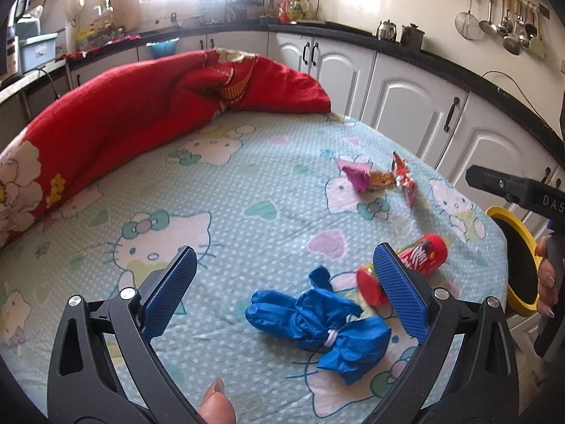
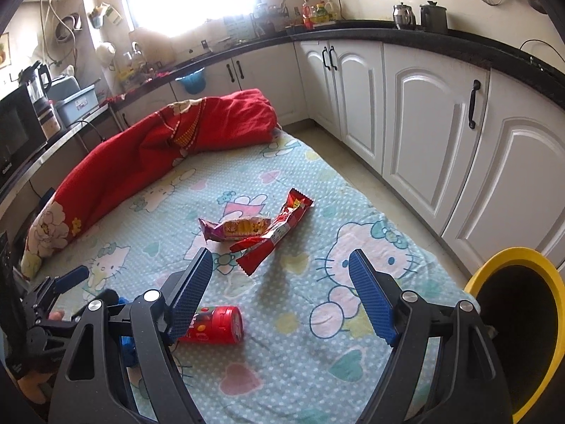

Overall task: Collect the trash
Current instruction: 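Grasp the blue gloves with the left tool while the right tool grasps the red wrapper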

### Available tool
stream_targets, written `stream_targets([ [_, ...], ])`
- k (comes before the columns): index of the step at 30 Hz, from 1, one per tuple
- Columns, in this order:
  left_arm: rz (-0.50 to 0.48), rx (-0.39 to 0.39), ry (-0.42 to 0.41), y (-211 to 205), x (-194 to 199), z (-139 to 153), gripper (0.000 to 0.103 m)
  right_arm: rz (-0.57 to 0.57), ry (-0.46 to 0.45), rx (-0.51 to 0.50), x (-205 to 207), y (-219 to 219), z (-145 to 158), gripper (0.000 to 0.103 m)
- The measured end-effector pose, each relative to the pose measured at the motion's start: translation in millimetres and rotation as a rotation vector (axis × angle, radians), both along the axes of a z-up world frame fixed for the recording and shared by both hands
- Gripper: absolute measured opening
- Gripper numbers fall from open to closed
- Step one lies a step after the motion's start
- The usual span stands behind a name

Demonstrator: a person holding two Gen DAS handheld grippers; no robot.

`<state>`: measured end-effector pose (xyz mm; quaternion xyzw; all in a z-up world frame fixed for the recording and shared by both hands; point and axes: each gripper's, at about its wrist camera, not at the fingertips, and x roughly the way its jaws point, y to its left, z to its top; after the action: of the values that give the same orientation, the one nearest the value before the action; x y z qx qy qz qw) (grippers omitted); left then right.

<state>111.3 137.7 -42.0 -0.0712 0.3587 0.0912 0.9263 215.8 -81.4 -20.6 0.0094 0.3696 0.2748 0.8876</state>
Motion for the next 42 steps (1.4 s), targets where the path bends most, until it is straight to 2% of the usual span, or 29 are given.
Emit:
stream_targets([
  [7,-0.011,-0.071,0.038,8,2,-15,0.09,-0.007,0.065,0.002,21,16,-16,0.076],
  [9,-0.012,-0.096,0.051,11,3,-20,0.083,-0.01,0.08,-0.002,26,21,-20,0.076],
  [14,-0.027,-0.124,0.08,11,4,-28,0.063,-0.029,0.142,-0.011,45,36,-35,0.066],
  [17,-0.032,-0.128,0.095,11,5,-32,0.056,-0.039,0.179,-0.007,53,38,-44,0.056],
  [18,-0.036,-0.13,0.097,11,5,-32,0.053,-0.042,0.194,-0.003,55,39,-47,0.049],
  [20,-0.043,-0.129,0.103,11,5,-33,0.041,-0.057,0.225,0.003,59,36,-54,0.039],
  [21,-0.044,-0.127,0.106,10,5,-34,0.039,-0.064,0.227,0.004,60,33,-55,0.032],
  [22,-0.045,-0.124,0.108,11,5,-35,0.036,-0.076,0.221,0.001,60,30,-57,0.022],
  [24,-0.046,-0.119,0.113,11,6,-35,0.029,-0.084,0.221,0.002,62,23,-59,0.007],
  [26,-0.041,-0.116,0.116,13,6,-35,0.021,-0.091,0.229,0.02,62,14,-61,0.002],
  [29,-0.038,-0.126,0.115,16,6,-35,0.012,-0.092,0.209,0.02,56,3,-61,0.001],
  [32,-0.039,-0.141,0.115,18,3,-33,0.008,-0.086,0.184,0.01,48,-6,-58,0.001],
  [37,-0.028,-0.143,0.099,19,-2,-24,0.006,-0.077,0.153,0.013,32,-28,-51,0.001],
  [42,-0.04,-0.146,0.052,11,-4,-3,0.005,-0.066,0.124,0.017,17,-51,-43,0.001],
])
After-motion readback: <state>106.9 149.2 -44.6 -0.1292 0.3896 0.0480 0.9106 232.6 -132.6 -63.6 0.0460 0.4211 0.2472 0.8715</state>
